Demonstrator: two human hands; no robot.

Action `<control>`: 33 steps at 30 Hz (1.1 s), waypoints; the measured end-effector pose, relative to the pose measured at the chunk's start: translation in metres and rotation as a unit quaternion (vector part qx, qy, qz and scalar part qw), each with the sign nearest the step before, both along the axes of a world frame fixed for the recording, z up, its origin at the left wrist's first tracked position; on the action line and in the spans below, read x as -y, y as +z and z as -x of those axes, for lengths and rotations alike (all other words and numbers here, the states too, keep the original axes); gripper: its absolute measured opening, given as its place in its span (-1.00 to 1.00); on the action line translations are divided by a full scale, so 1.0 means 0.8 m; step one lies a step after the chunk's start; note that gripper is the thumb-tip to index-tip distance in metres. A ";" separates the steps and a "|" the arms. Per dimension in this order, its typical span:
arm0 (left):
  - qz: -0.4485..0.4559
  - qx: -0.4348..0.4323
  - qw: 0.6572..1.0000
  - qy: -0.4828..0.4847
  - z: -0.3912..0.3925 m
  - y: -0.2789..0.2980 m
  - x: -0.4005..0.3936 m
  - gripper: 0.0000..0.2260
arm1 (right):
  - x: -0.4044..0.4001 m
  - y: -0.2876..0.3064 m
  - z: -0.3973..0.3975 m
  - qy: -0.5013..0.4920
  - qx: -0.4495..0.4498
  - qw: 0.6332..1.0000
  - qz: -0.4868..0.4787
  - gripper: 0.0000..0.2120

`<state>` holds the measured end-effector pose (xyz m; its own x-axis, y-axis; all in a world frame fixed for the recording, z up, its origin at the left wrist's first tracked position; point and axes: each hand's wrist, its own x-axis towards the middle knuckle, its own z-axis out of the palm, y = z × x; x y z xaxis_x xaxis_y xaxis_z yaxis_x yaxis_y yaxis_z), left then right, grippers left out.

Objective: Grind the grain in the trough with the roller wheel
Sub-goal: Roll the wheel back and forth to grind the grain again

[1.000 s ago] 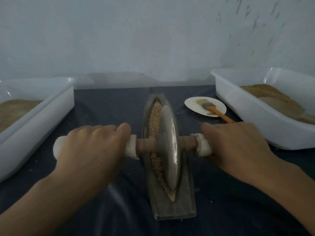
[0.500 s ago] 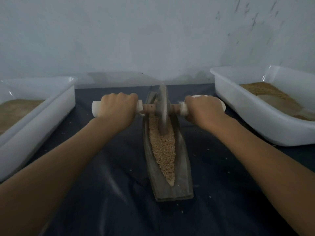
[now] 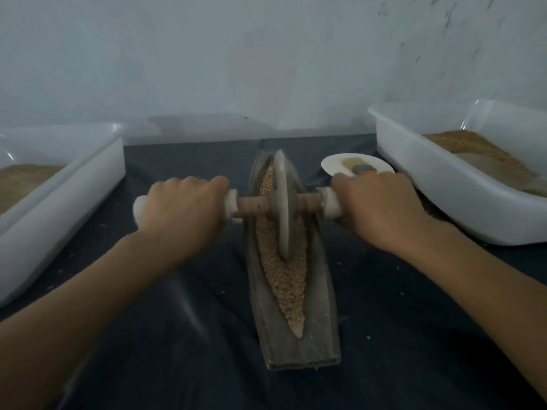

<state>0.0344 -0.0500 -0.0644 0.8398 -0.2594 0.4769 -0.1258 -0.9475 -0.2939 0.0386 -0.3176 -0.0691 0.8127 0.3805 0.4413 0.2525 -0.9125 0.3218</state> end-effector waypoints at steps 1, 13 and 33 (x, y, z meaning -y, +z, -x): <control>0.009 0.001 1.000 0.006 -0.019 -0.002 0.001 -0.79 | -0.004 0.003 -0.021 -0.004 -0.008 1.000 -0.011 -0.73; -0.063 -0.014 0.996 -0.057 0.047 0.019 -0.010 -0.69 | 0.013 0.013 0.043 0.031 -0.036 0.999 0.012 -0.68; 0.015 -0.061 0.998 0.007 -0.013 0.002 -0.009 -0.77 | -0.016 0.026 -0.003 -0.014 -0.077 0.997 0.016 -0.74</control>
